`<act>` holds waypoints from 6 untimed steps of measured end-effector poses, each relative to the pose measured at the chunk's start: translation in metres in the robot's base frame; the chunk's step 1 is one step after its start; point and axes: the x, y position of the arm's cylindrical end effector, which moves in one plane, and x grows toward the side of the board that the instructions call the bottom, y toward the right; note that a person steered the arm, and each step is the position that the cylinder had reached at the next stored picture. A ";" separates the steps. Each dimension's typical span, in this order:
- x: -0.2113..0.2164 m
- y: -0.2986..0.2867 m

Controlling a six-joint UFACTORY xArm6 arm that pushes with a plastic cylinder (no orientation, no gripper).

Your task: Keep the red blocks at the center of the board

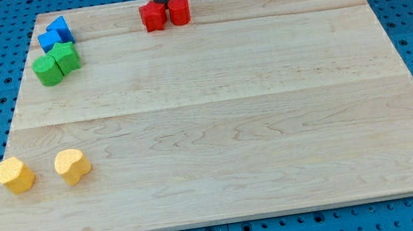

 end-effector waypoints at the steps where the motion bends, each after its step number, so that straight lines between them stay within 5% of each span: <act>1: 0.046 -0.017; 2: -0.007 -0.036; 3: 0.020 -0.079; 4: 0.103 -0.048; 5: 0.104 -0.034; 6: 0.051 -0.039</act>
